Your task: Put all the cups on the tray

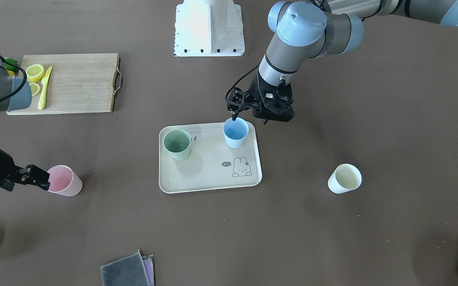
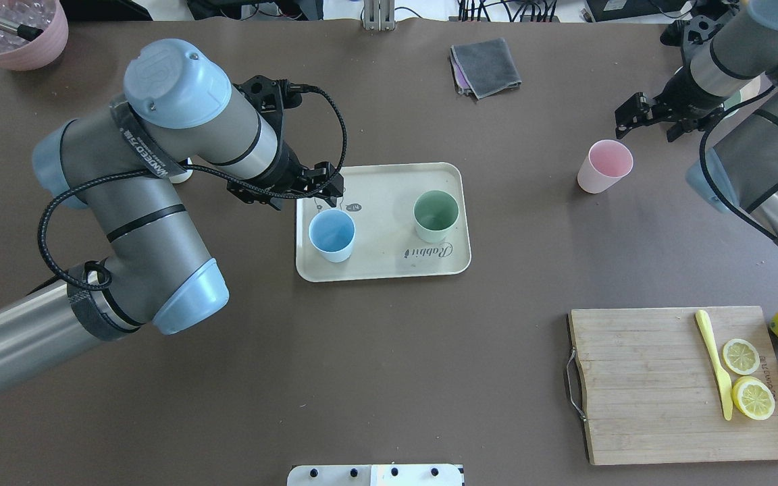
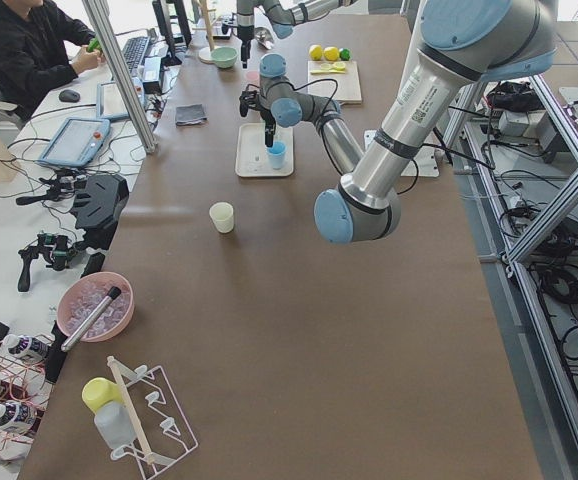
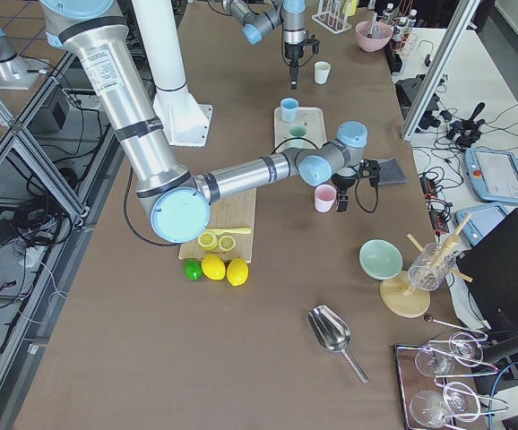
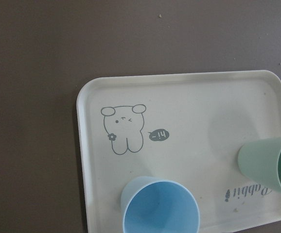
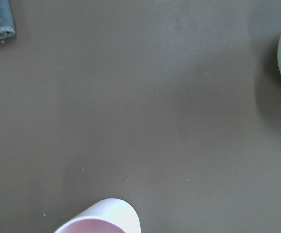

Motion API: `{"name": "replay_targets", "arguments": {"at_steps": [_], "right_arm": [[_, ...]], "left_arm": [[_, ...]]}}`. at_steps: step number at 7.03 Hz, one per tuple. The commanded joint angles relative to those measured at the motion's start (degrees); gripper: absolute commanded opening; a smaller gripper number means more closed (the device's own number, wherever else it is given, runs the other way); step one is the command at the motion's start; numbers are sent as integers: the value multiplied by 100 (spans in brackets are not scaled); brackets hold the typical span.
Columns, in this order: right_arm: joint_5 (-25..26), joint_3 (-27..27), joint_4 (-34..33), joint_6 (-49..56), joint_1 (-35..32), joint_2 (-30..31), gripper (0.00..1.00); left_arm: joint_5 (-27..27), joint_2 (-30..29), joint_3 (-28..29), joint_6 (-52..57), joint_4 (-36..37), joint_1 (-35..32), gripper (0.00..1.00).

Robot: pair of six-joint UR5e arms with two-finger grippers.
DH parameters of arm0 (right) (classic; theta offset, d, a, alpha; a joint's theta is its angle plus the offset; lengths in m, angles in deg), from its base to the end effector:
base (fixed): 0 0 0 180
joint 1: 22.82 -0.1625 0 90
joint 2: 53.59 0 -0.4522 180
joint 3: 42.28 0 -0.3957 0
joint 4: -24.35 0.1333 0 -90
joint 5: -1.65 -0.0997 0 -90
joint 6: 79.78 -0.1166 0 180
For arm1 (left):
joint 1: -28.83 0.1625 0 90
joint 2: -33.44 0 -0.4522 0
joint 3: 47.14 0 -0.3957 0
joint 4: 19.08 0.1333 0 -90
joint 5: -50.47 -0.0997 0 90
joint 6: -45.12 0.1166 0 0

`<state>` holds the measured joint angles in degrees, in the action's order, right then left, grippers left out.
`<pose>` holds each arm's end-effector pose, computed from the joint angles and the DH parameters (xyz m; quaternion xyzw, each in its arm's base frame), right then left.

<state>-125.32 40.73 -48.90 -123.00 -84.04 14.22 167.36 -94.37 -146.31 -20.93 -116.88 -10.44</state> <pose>-0.2752 -0.6321 0.5037 0.0320 -0.4000 0.0280 0.9155 0.4829 -0.4989 0.2090 0.0587 0.4893 -0.0091 0.8701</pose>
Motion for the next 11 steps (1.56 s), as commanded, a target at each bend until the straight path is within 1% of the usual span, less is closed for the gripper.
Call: {"name": "replay_targets", "arguments": {"at_steps": [1,2,3,4,5,6,7,8,9,10,11], "right_arm": [[93,57,4,-2,232,127,100],[181,14,21,-2,355,127,100],[364,-22,65,-10,435,135,96],[384,-39,65,-10,462,127,54],[384,-48,65,7,505,109,1],[384,-48,65,7,523,57,0],[366,-13,74,-10,523,13,0],[288,39,65,-2,454,-66,0],[183,74,74,-2,375,-84,0],[-53,144,39,-10,226,-241,0],[-360,154,-5,-10,111,-382,0]], "left_arm": [[0,124,-225,4,147,-37,91],[0,264,-357,22,148,-63,90],[9,309,-375,39,156,-211,87],[18,362,-393,370,313,-395,85],[140,371,-437,791,515,-676,87],[332,458,-420,1309,534,-966,97],[360,668,-463,1670,517,-1142,97],[361,722,-455,1779,534,-1310,97],[535,783,-420,1884,552,-1477,97],[580,845,-263,2668,587,-1574,97],[589,1002,-44,3137,500,-1731,97]]}}
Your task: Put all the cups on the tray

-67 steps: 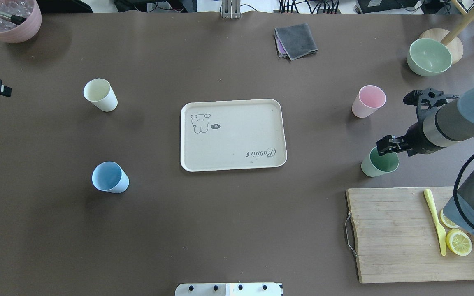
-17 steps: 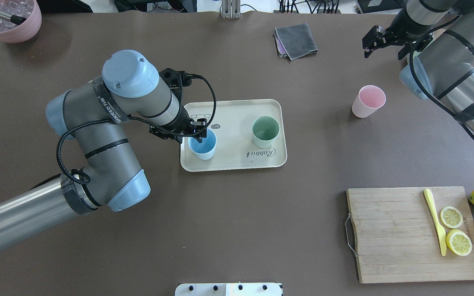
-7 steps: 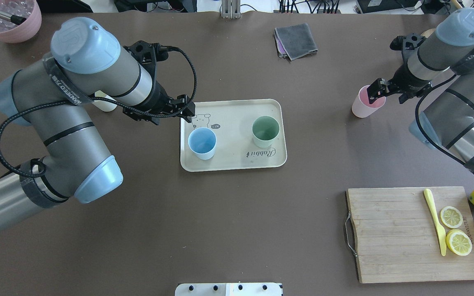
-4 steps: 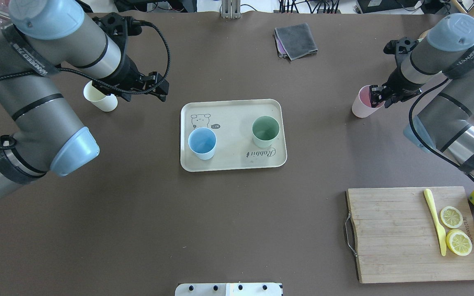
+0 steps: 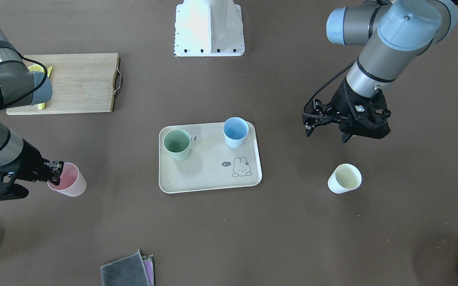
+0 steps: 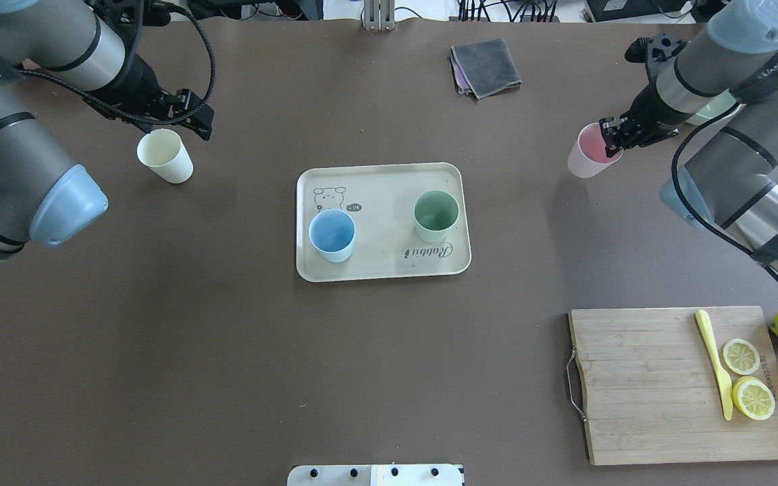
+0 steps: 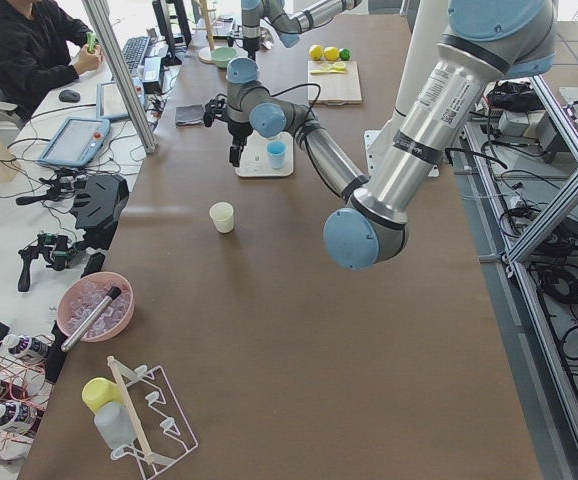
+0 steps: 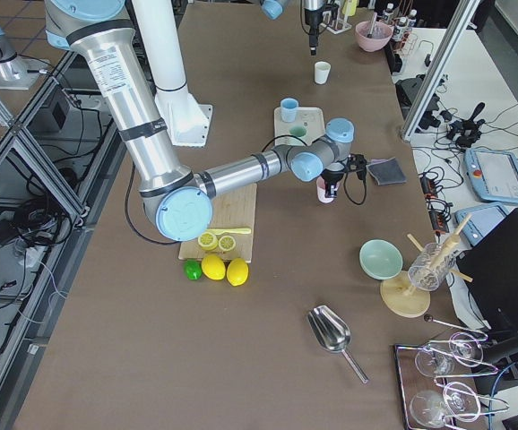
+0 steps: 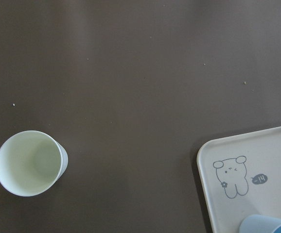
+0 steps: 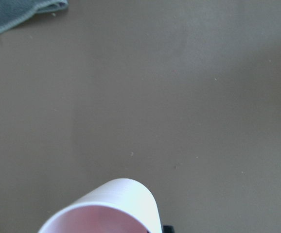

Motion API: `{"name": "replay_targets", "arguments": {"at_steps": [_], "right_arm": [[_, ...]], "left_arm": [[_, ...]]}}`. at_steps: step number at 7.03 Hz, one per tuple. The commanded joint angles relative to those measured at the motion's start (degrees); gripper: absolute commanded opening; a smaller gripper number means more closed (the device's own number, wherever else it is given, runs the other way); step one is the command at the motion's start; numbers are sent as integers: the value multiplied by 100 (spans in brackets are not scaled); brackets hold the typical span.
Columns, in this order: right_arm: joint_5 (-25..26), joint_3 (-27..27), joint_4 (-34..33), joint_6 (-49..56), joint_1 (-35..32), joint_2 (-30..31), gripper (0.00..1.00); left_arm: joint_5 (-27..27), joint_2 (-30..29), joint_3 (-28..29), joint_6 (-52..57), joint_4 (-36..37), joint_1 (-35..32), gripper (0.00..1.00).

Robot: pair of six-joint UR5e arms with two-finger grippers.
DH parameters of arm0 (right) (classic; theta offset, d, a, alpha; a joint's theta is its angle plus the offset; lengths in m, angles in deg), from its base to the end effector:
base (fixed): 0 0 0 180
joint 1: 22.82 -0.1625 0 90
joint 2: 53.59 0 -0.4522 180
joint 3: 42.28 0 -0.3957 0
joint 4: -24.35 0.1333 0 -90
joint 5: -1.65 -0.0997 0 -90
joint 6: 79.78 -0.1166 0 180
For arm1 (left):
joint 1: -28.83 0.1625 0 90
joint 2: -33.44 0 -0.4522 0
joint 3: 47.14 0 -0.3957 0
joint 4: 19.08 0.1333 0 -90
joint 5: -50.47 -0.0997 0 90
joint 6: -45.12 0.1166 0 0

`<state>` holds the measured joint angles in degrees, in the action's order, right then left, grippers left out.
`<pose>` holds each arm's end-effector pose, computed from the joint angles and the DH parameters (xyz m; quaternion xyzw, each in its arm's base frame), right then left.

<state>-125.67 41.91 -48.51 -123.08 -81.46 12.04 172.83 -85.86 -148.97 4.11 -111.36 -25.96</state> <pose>-0.3092 -0.6276 0.4656 0.0462 -0.4183 -0.0037 0.9071 0.3223 -0.5797 0.2996 0.1197 0.4229 0.0578 0.8964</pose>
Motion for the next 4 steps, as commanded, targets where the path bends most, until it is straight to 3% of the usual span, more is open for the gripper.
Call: {"name": "replay_targets", "arguments": {"at_steps": [1,3,4], "right_arm": [[-363,36,-53,-107,-157,-313,0],[-346,45,-71,-616,-78,-656,0],[-303,54,-219,-801,-8,-849,0]], "left_arm": [[8,405,241,977,-175,-216,97],[-1,496,756,1069,-499,-312,97],[-1,452,1404,990,-1284,-339,97]]}}
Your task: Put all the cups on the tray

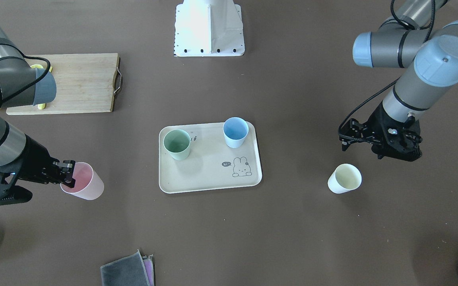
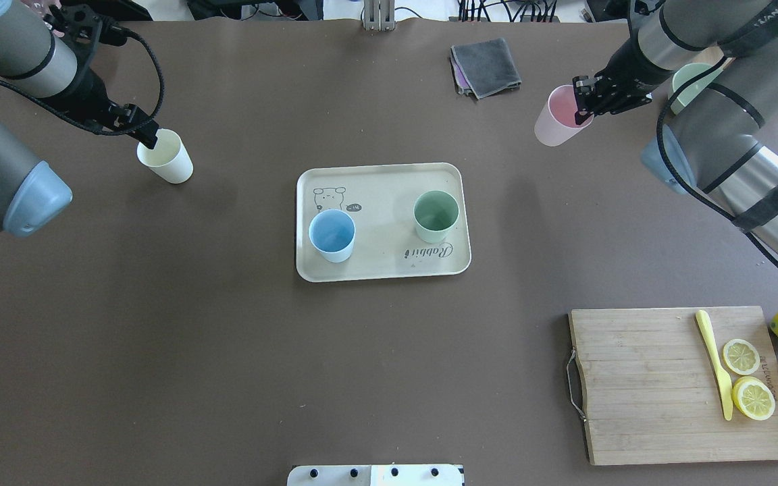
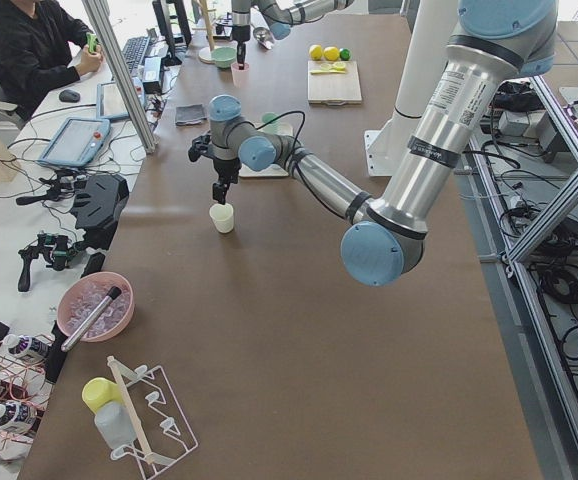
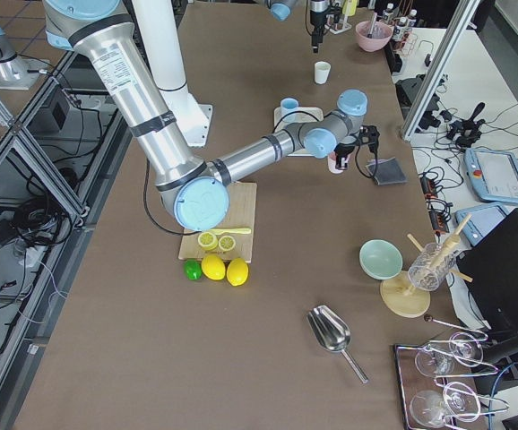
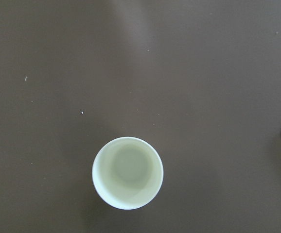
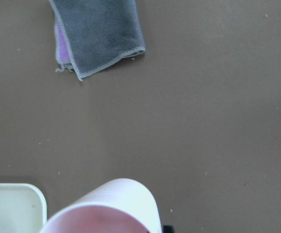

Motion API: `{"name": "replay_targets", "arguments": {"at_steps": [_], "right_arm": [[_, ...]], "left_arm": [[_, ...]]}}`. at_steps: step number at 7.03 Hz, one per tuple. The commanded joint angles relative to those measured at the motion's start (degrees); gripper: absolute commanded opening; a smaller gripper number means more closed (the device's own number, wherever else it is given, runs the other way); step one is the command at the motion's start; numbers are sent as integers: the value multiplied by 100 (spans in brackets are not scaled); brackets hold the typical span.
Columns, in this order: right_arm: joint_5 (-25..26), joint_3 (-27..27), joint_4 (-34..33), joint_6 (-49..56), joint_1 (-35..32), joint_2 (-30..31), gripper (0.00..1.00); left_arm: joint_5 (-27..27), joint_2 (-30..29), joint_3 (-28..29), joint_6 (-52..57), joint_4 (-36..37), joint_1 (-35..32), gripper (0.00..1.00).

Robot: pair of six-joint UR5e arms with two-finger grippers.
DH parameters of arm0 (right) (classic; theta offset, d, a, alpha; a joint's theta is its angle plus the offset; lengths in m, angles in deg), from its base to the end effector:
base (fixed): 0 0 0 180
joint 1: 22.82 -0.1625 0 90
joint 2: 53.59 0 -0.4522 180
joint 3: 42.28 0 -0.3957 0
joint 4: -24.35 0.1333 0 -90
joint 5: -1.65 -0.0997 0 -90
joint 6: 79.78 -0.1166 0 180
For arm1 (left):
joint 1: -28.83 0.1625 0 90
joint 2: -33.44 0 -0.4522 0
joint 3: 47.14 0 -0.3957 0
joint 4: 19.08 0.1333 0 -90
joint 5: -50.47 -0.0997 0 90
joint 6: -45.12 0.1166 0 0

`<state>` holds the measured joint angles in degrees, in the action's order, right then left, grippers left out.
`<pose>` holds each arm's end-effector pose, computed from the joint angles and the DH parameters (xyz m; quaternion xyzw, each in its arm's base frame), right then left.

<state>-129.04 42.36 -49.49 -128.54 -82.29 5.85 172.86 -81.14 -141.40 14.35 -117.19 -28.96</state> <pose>-0.3170 -0.6503 0.3839 0.0474 -0.4617 0.0177 0.8856 0.2991 -0.6077 0.4016 0.1213 0.3845 0.0998 0.9096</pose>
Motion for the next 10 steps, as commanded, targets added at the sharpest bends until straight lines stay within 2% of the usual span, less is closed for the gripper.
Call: {"name": "replay_targets", "arguments": {"at_steps": [1,5,9,10], "right_arm": [[61,34,-366,-274,93,-422,0],[535,8,-509,-432,566,-697,0],[870,-18,-500,-1002,1076,-959,0],[1027,-44,-500,-1108,1225,-1056,0]], "left_arm": [[-4,-134,1081,-104,-1058,-91,97],[4,-451,1585,-253,-1122,-179,96],[4,-443,1595,-482,-1281,-39,96],[-4,-434,1630,-517,-1290,48,90]]}}
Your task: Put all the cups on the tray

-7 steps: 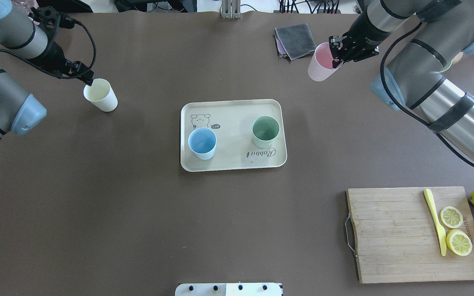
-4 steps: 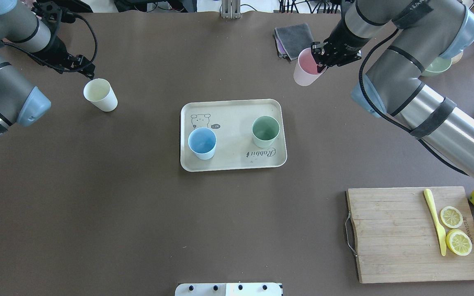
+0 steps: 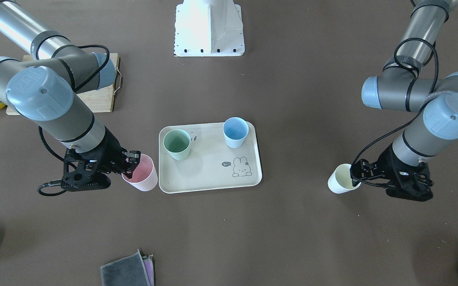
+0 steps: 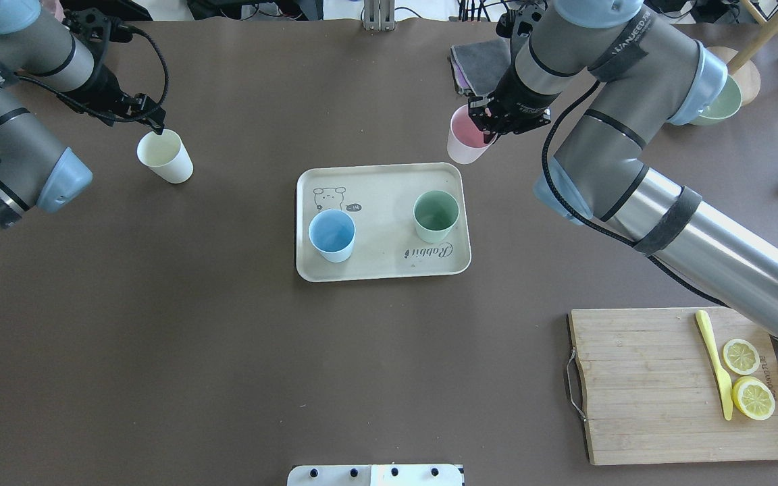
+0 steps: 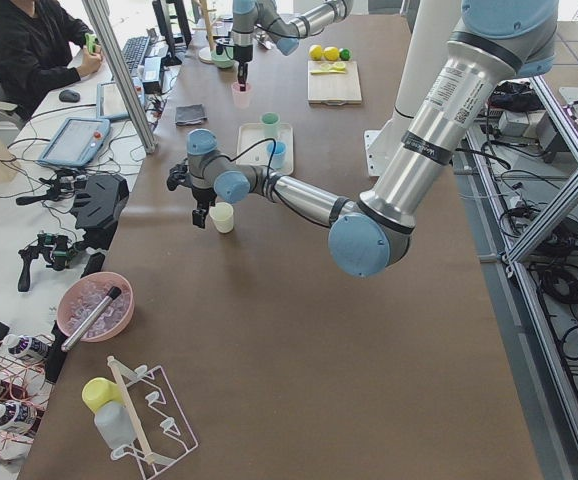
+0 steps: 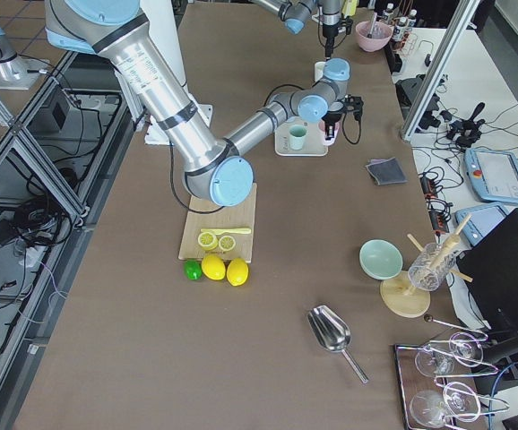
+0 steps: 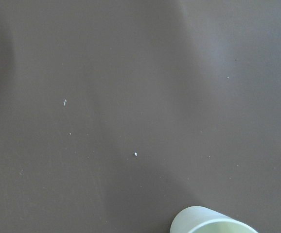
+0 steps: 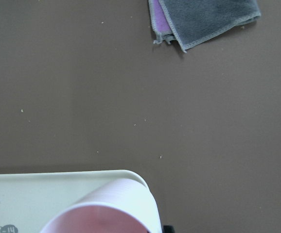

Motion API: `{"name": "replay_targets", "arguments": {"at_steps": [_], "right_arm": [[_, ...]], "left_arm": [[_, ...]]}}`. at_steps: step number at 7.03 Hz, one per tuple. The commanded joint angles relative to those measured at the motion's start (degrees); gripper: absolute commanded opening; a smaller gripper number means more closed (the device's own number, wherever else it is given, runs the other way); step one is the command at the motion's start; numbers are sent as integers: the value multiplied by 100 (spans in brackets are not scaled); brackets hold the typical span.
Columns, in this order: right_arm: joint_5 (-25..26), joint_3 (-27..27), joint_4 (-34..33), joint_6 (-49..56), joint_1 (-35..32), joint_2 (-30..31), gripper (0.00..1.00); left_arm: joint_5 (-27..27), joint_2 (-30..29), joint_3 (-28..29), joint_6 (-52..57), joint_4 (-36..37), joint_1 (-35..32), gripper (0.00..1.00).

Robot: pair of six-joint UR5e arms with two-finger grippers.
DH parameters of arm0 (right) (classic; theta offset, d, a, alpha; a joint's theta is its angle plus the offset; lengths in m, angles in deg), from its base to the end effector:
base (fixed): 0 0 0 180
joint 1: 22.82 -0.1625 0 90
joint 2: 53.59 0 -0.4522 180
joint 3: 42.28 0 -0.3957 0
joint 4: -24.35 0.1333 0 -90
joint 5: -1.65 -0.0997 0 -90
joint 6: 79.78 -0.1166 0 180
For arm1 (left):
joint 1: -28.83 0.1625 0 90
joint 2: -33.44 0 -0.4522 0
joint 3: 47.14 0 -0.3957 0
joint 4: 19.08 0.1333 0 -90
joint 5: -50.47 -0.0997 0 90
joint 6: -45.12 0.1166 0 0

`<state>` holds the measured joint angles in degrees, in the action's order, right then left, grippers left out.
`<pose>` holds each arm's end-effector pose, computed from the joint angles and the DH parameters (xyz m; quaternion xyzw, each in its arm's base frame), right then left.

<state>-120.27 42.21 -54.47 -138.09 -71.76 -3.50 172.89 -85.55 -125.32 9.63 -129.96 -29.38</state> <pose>-0.4433 -0.6179 0.2839 0.0477 -0.4480 0.0276 0.8923 0.3278 -0.6632 0.4573 0.1144 0.3931 0.0616 0.9103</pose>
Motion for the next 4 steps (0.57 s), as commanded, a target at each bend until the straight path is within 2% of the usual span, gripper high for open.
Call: {"name": "replay_targets", "arguments": {"at_steps": [1,3,4], "right_arm": [[238,-38,-28,-276,244,-184,0],[300,-90,-46,-304,314,-263,0],[310,-143,-37,-304,315,-290,0]], "left_arm": [[-7,-2,74,-115,-21,152,82],[-42,-2,389,-125,-432,205,30],[-42,-2,460,-125,-539,205,7]]}}
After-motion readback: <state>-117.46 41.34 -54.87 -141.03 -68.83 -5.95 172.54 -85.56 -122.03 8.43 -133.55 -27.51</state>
